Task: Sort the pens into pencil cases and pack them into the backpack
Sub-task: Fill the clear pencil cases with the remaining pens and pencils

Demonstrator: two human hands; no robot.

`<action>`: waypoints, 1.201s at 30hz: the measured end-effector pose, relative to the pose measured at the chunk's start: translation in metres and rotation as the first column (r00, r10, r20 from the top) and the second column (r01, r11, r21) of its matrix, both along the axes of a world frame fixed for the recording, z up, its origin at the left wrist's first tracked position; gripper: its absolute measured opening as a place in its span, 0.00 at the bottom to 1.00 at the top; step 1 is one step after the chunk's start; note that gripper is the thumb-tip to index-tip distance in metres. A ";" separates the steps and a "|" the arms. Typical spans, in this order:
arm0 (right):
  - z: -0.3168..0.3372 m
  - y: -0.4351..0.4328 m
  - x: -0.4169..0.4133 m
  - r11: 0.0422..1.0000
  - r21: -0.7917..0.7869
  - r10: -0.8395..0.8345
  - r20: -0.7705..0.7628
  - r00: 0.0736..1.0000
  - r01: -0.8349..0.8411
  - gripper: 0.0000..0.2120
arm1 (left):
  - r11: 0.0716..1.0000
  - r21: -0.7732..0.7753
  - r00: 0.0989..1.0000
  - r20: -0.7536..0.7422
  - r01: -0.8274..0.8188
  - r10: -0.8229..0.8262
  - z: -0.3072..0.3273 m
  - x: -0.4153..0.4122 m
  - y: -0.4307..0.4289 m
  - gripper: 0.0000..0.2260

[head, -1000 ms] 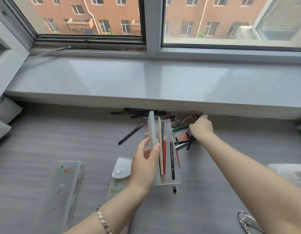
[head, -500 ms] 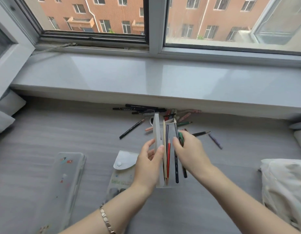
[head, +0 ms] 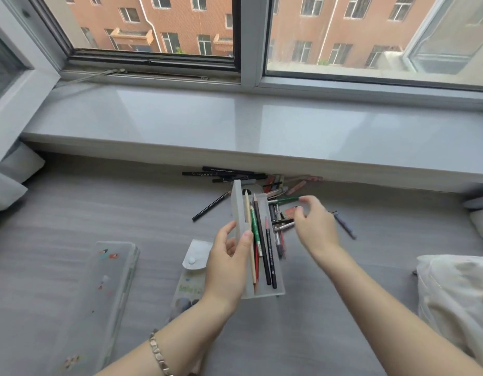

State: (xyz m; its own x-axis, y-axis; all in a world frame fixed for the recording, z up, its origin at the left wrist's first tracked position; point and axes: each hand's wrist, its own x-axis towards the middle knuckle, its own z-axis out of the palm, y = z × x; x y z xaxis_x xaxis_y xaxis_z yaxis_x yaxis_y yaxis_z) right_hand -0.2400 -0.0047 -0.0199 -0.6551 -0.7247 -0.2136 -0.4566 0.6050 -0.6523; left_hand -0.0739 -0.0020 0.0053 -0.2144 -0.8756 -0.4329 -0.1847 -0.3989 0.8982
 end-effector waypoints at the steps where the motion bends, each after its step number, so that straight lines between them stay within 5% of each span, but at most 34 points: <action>1: -0.008 -0.007 -0.013 0.993 0.115 -0.027 -0.004 1.000 0.028 0.15 | 1.000 -0.004 1.000 0.011 -0.003 0.003 0.000 0.002 -0.003 0.14; 5: -0.037 -0.022 -0.033 0.934 0.358 -0.014 -0.019 1.000 0.020 0.13 | 1.000 -0.009 1.000 0.021 -0.017 0.018 0.001 0.008 -0.012 0.16; 8: -0.043 -0.023 -0.035 0.950 0.285 -0.135 -0.006 0.991 0.132 0.12 | 0.999 -0.002 0.999 0.030 -0.039 0.039 -0.003 0.012 -0.018 0.16; 13: -0.050 -0.039 -0.036 0.956 0.130 -0.288 0.238 0.928 0.264 0.07 | 0.999 0.007 0.998 0.059 -0.035 0.035 -0.010 0.015 -0.025 0.16; 15: -0.050 -0.054 -0.035 0.952 0.152 -0.294 0.233 0.927 0.264 0.05 | 0.999 0.016 0.998 0.063 -0.029 0.028 -0.011 0.015 -0.027 0.16; 18: -0.043 -0.073 -0.027 0.955 0.184 -0.265 0.179 0.948 0.232 0.15 | 0.999 0.011 0.997 0.072 -0.030 0.029 -0.012 0.015 -0.029 0.16; 21: -0.046 -0.085 -0.026 0.948 0.236 -0.257 0.174 0.951 0.213 0.12 | 1.000 0.010 0.997 0.070 -0.017 0.017 -0.012 0.016 -0.029 0.17; 30: -0.016 -0.065 -0.027 0.957 0.165 -0.286 0.386 0.877 0.240 0.08 | 1.000 0.013 0.998 0.060 -0.006 0.005 -0.014 0.021 -0.021 0.17; 33: -0.016 -0.038 -0.024 0.978 0.105 -0.204 0.263 0.943 0.182 0.07 | 1.000 0.005 0.998 0.055 0.005 -0.006 -0.011 0.021 -0.016 0.17; 36: -0.021 -0.012 -0.015 0.979 0.141 -0.161 0.099 0.982 0.146 0.21 | 1.000 -0.004 0.998 0.064 0.025 -0.025 -0.006 0.019 -0.010 0.18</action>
